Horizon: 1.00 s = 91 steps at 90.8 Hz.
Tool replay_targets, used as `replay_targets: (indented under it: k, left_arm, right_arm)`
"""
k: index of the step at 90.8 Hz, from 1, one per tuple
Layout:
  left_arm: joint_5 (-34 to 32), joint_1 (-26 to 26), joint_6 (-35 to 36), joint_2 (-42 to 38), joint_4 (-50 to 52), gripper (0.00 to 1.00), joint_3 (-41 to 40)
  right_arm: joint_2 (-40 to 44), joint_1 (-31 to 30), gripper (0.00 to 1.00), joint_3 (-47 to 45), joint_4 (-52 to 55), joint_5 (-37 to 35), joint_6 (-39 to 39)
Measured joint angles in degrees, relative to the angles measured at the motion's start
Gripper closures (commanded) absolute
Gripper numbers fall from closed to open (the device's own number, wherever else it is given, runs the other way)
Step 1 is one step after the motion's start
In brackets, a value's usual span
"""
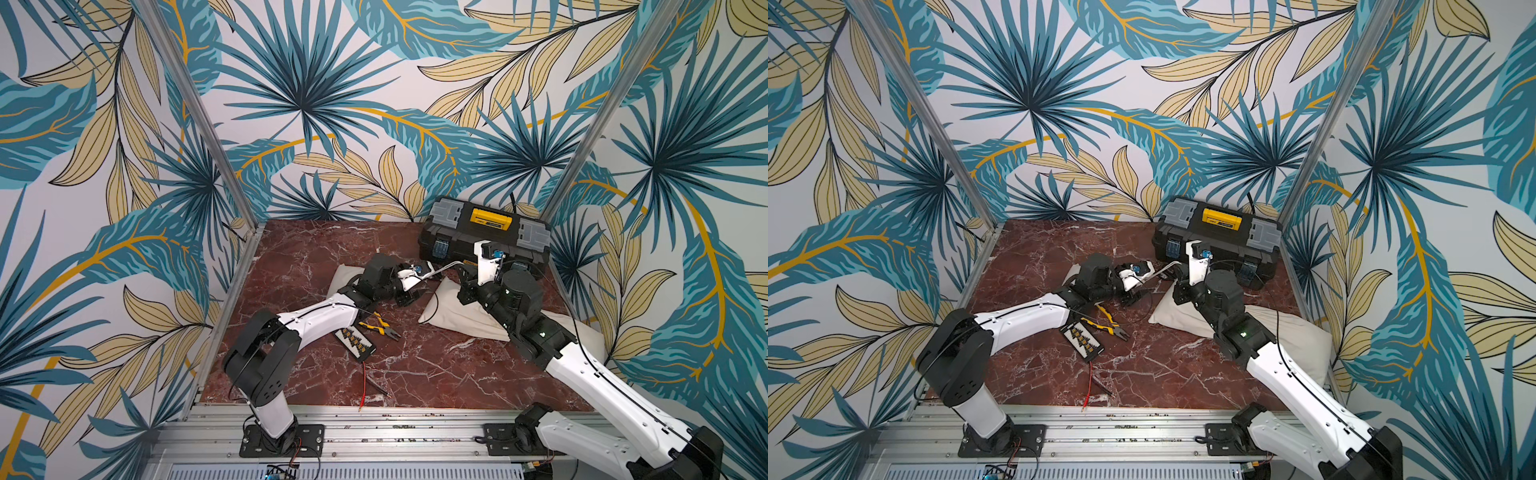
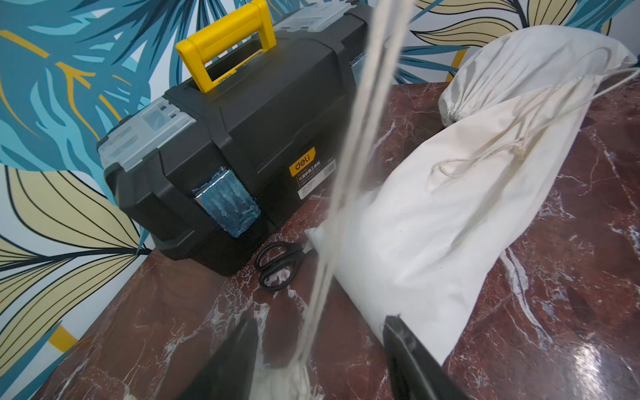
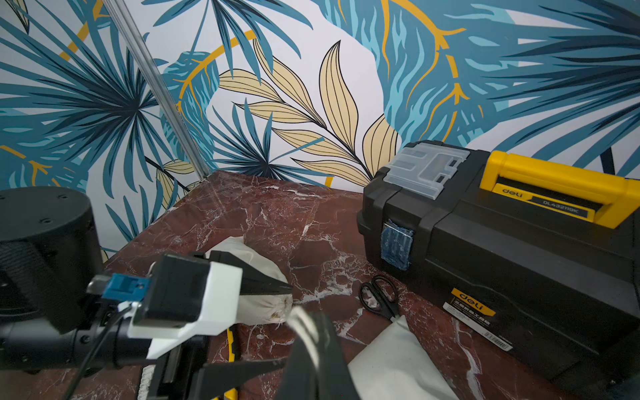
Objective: Close the soil bag
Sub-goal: Frap the soil bag at the center of the board.
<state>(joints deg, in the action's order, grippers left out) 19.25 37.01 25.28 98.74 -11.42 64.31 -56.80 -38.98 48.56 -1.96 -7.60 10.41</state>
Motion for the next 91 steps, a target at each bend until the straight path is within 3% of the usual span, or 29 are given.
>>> replay_targets:
  k: [14, 23, 29, 44, 55, 91]
  left_arm:
    - [0.04, -1.44, -0.11, 2.27, 0.48, 0.69, 1.64]
    - [-0.28, -2.19, 0.63, 3.28, 1.51, 0.88, 2.36]
    - [-0.85, -2.49, 1.46, 3.48, 2.1, 0.93, 2.8]
    - [-3.85, -2.54, 4.37, 3.67, 4.92, 0.94, 5.44]
    - [-7.82, -1.4, 6.6, 4.94, 6.62, 0.86, 9.49]
    - [-17.59, 2.82, 9.94, 10.54, 7.93, 0.81, 15.1]
  right_arm:
    - [0.42, 0.0, 1.0, 0.0, 0.13, 0.17, 0.13]
    - [0.96, 0.0, 1.0, 0.0, 0.52, 0.17, 0.07]
    - [1.33, 0.0, 1.0, 0.0, 1.49, 0.02, -0.22]
    - [3.91, 0.0, 1.0, 0.0, 6.32, -1.46, -1.66]
    - [6.8, -0.09, 1.0, 0.0, 10.43, -2.99, -2.86]
    - [14.58, -0.44, 1.0, -1.03, 19.93, -10.4, -5.95]
